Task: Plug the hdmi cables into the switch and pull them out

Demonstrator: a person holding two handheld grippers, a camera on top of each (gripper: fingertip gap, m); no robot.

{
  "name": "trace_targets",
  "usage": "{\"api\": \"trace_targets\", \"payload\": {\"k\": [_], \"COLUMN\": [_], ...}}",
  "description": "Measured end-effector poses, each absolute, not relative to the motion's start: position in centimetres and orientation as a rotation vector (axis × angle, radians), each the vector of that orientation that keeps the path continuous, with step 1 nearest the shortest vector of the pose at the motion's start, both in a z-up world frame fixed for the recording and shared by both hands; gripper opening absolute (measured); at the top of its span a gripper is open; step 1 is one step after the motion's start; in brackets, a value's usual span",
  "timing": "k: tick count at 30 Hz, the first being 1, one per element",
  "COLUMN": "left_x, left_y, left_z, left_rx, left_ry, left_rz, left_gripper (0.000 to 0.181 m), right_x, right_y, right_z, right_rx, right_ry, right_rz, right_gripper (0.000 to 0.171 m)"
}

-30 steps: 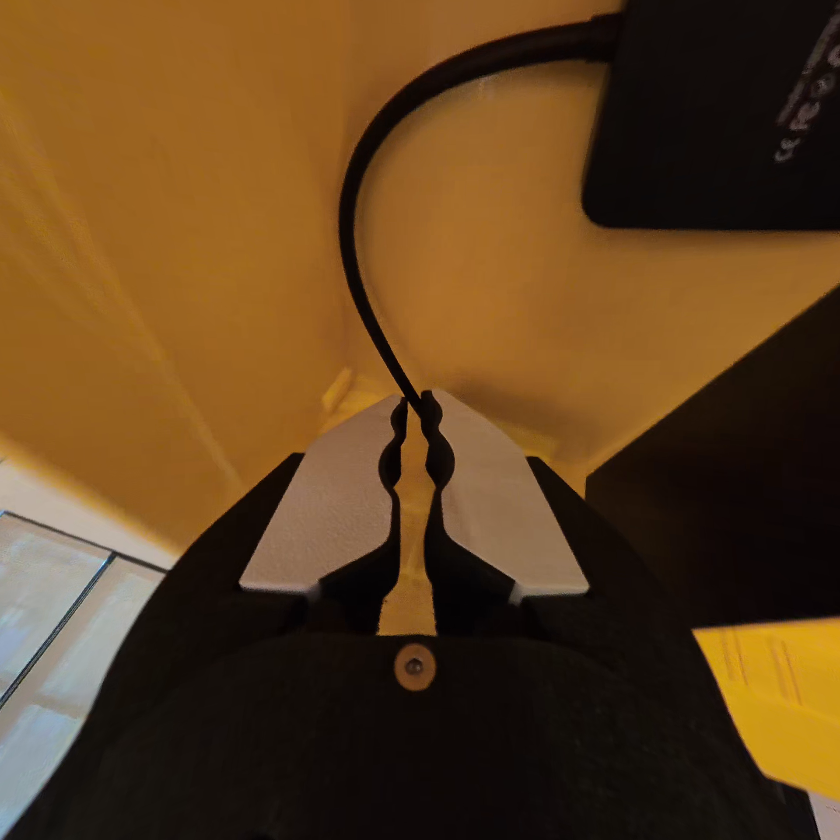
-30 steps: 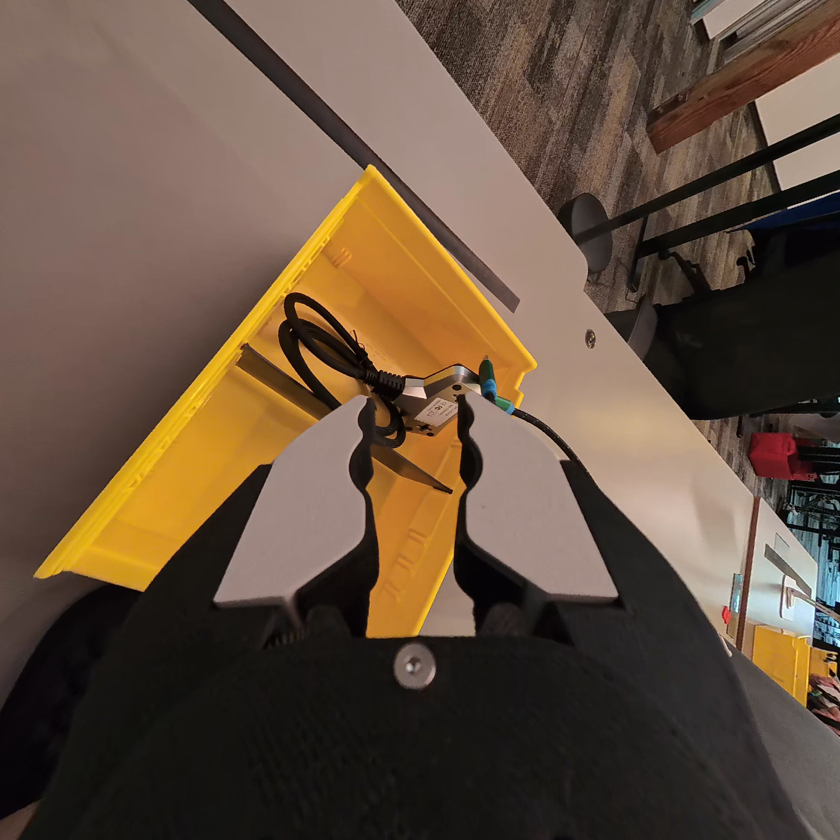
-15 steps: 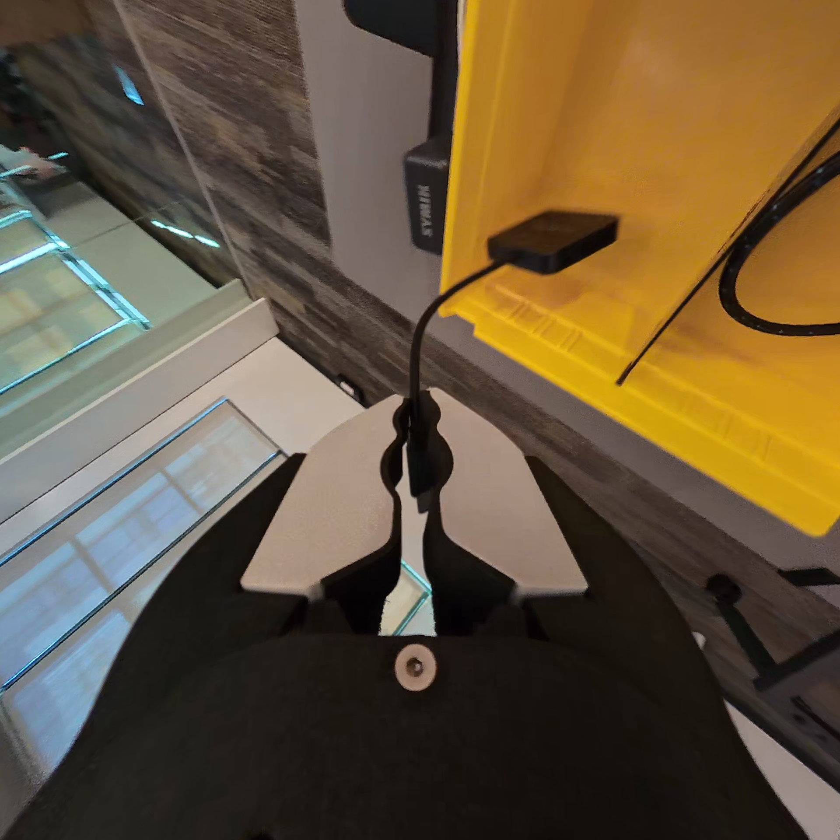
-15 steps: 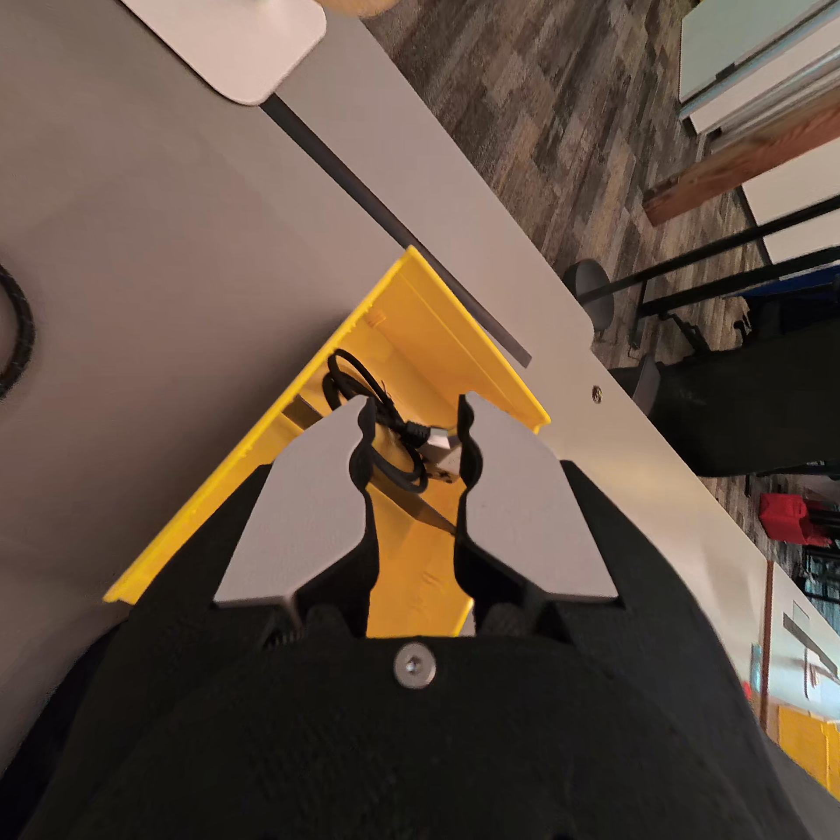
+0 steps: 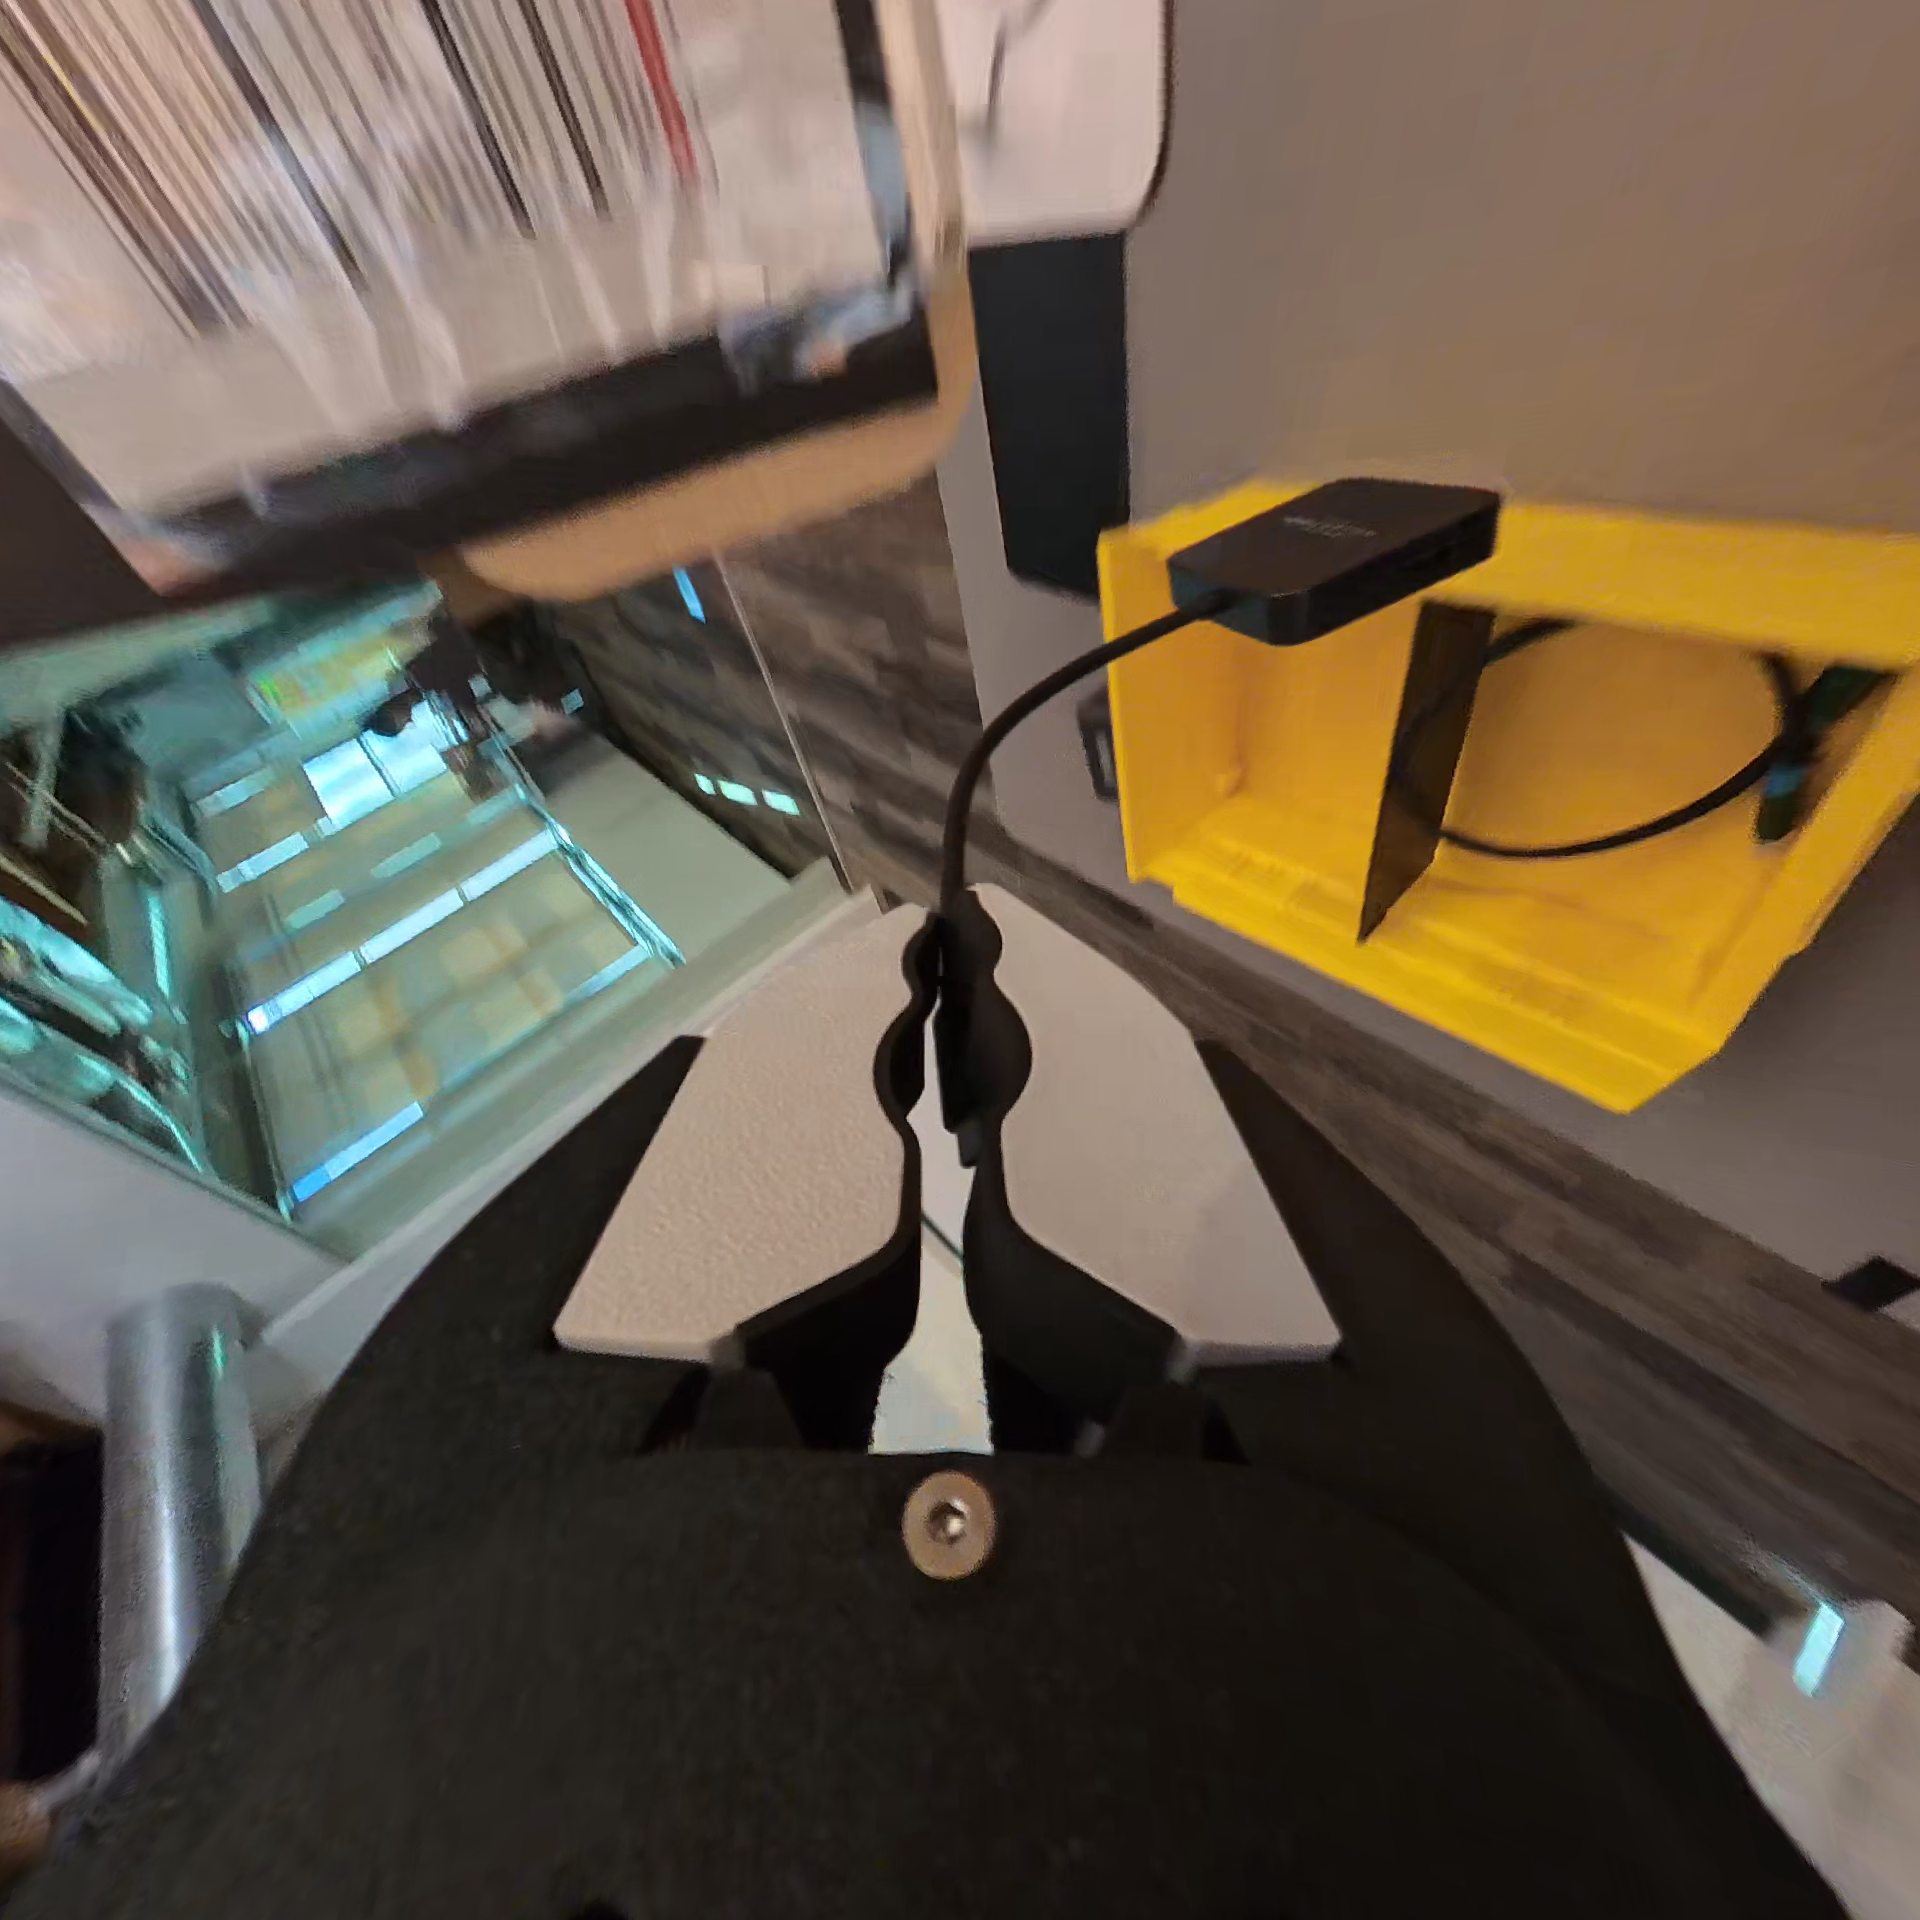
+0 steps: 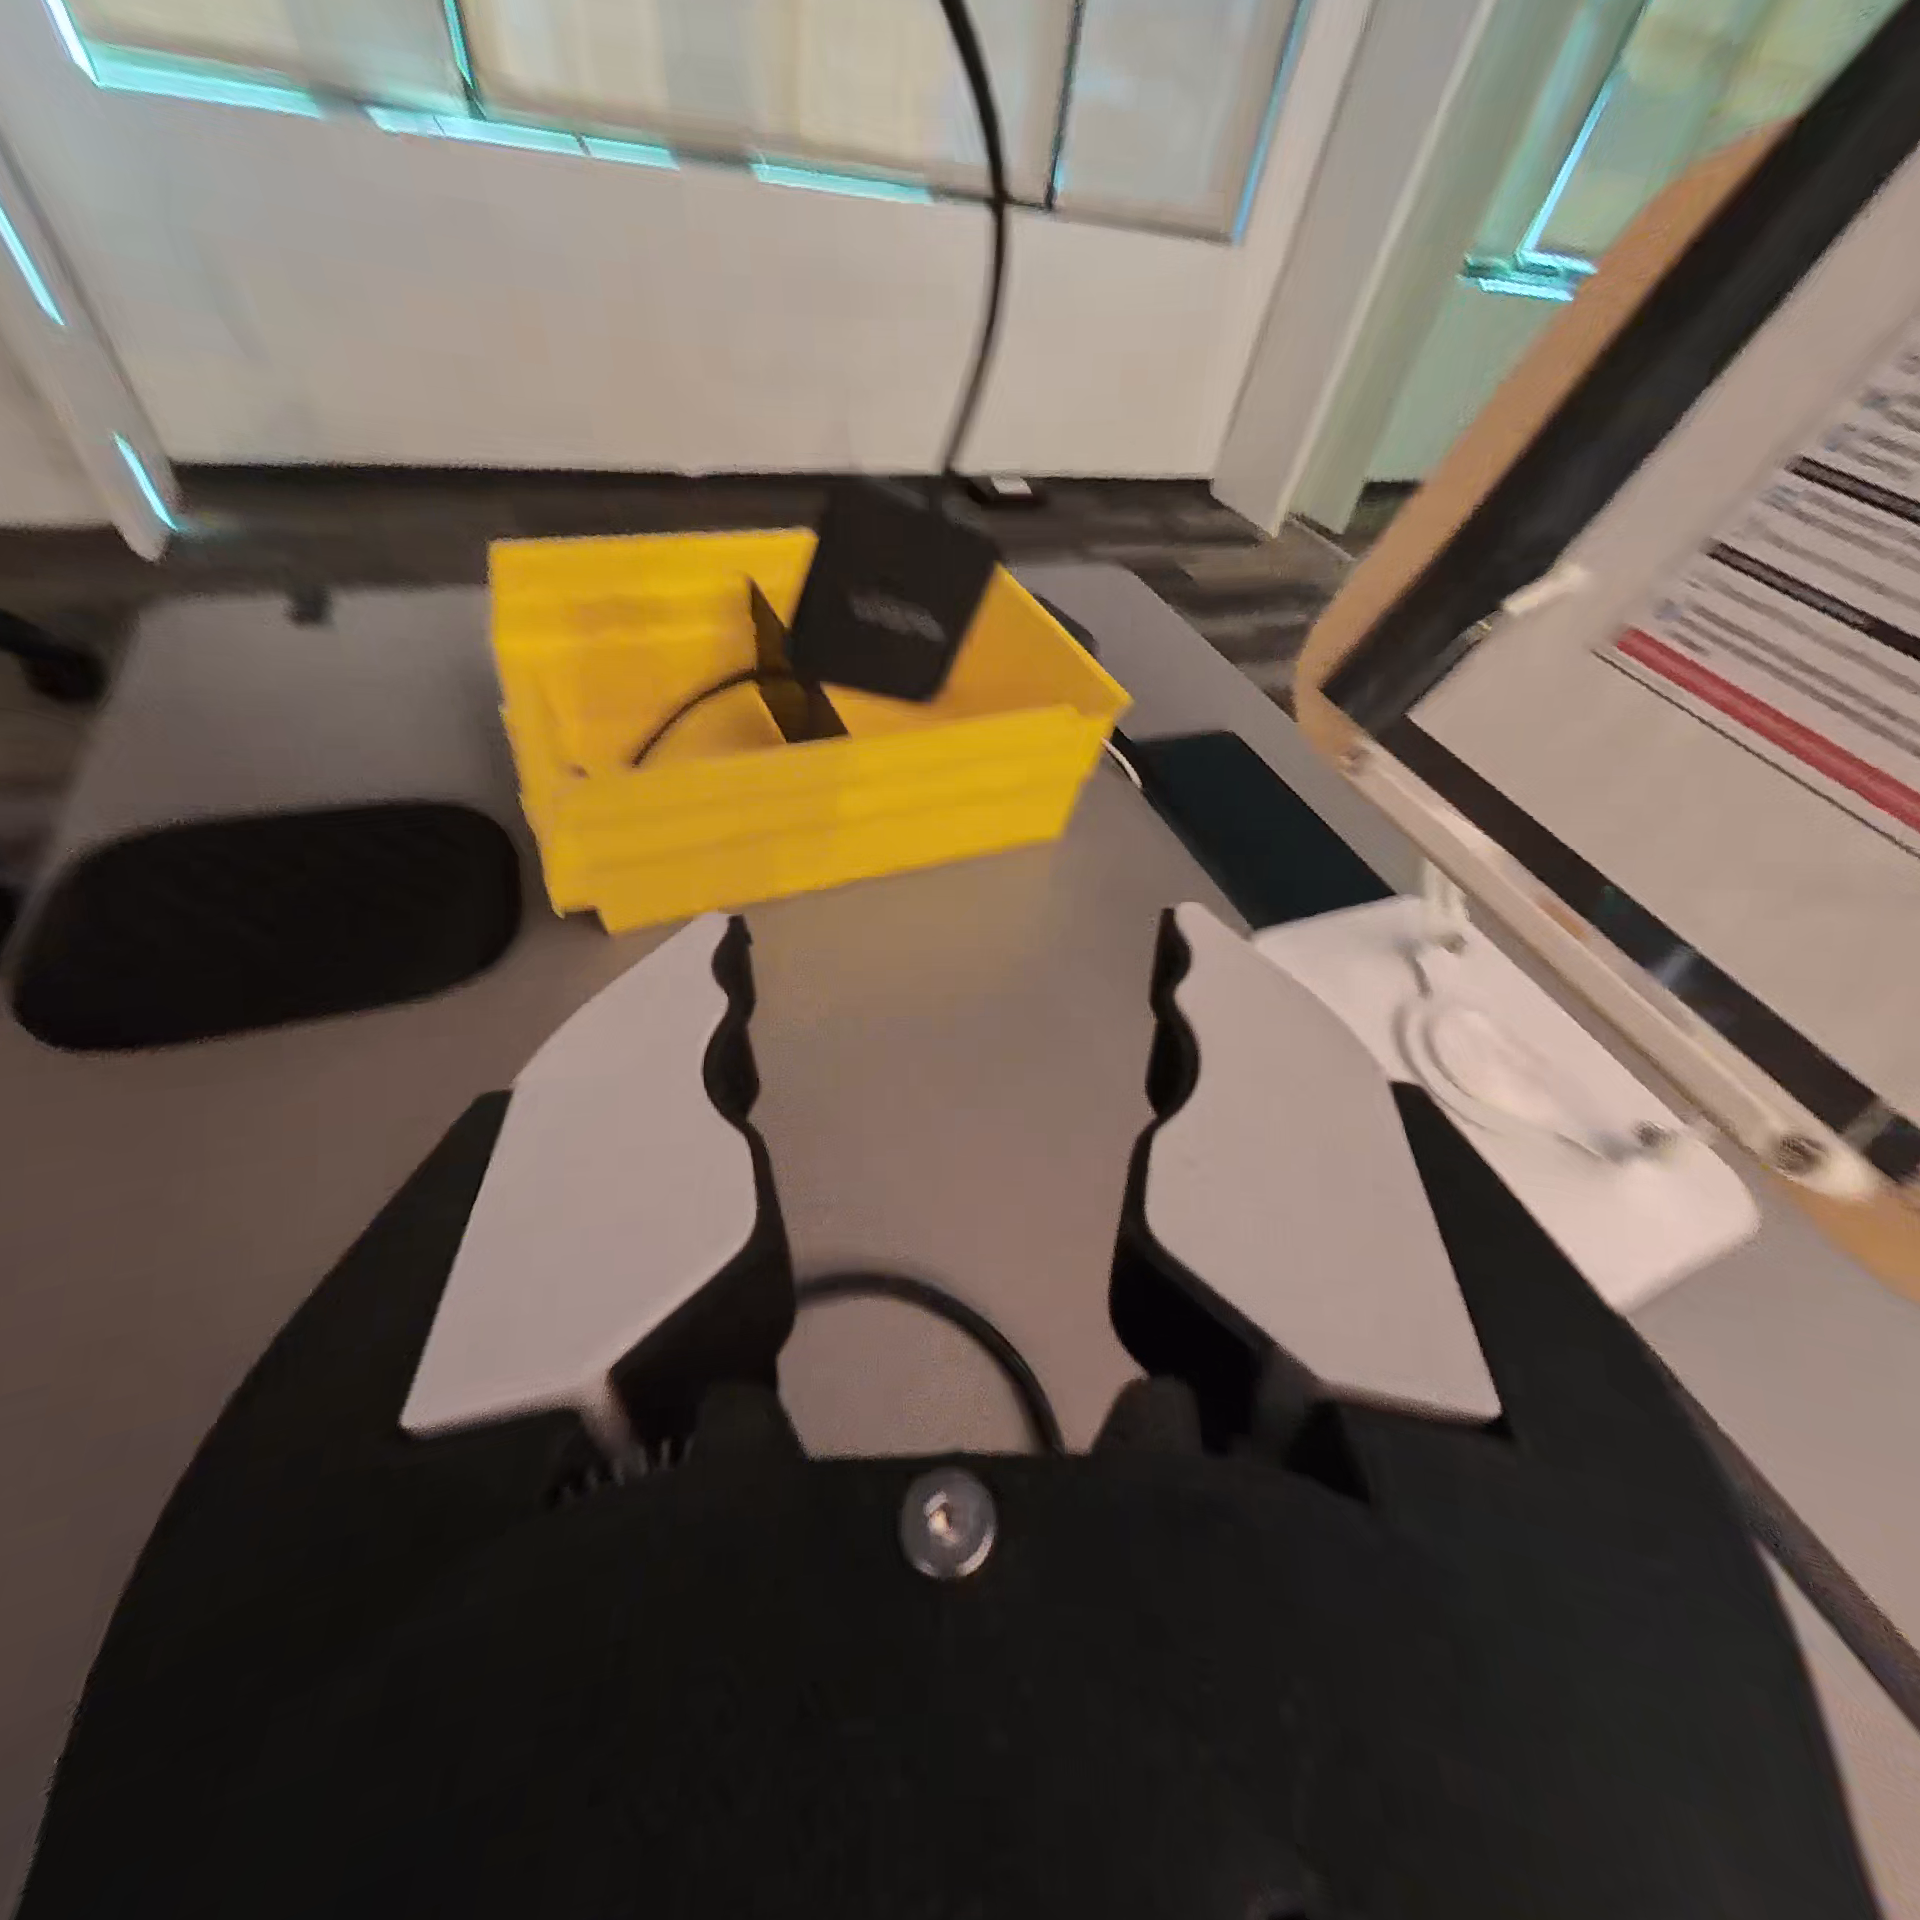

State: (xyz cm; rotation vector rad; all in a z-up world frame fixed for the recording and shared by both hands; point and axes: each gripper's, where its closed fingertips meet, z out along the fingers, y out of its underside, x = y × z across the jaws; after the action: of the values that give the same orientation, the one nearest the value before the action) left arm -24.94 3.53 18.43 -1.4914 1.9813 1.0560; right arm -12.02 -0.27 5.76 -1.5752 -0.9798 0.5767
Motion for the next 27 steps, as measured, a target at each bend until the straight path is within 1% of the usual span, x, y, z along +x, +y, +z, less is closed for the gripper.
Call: {"api": "trace_targets", "payload": {"k": [2,5,7,8,9,10,11,13,15,17,19,21,22,27], "left_x": [-21.2,-16.7,-14.4,-13.5,-12.7,-12.0,-11.6,-11.3,-11.6,-12.3,-13.6,-14.3,-14.6,-13.2], "left_y": [0.4,-3.5,-5.1,-5.7,-5.9,-6.0,-5.8,-5.1,-4.0,-2.1,-1.1,-1.4,-1.9,-4.5], "left_z": [18.3,17.9,17.4,17.2,17.1,17.1,17.2,17.1,16.6,16.8,15.8,13.5,12.1,4.3], "left_rx": [-1.381,-1.24,-1.172,-1.149,-1.136,-1.131,-1.136,-1.182,-1.266,-1.332,-1.425,-1.495,-1.516,-1.619], "left_ry": [2.046,2.114,2.144,2.155,2.155,2.145,2.134,2.117,2.072,1.916,1.787,1.676,1.626,1.34], "left_rz": [0.982,0.912,0.883,0.866,0.842,0.821,0.807,0.747,0.677,0.667,0.573,0.357,0.235,-0.459], "left_gripper": [0.002,0.001,0.001,0.001,0.001,0.0,0.0,0.0,0.007,0.013,0.02,0.03,0.04,0.053], "right_x": [-13.1,-11.7,-10.2,-10.4,-11.0,-11.4,-11.5,-11.0,-10.1,-9.4,-8.4,-7.2,-6.6,-4.4], "right_y": [-0.7,-0.4,0.0,-0.7,-1.8,-2.7,-3.2,-2.6,-1.1,0.0,1.0,2.0,2.3,3.7], "right_z": [6.6,8.9,9.4,9.5,9.2,8.5,7.6,6.6,5.7,5.5,5.2,5.0,5.0,5.5], "right_rx": [-1.522,-1.477,-1.494,-1.479,-1.479,-1.52,-1.587,-1.663,-1.717,-1.736,-1.768,-1.799,-1.809,-1.818], "right_ry": [-0.934,-0.767,-0.679,-0.707,-0.766,-0.839,-0.893,-0.878,-0.825,-0.745,-0.68,-0.639,-0.623,-0.56], "right_rz": [0.622,0.684,0.745,0.843,0.967,1.08,1.153,1.165,1.093,1.095,1.05,0.947,0.901,0.642], "right_gripper": [0.077,0.075,0.066,0.055,0.041,0.016,0.006,0.005,0.005,0.005,0.005,0.005,0.005,0.005]}}
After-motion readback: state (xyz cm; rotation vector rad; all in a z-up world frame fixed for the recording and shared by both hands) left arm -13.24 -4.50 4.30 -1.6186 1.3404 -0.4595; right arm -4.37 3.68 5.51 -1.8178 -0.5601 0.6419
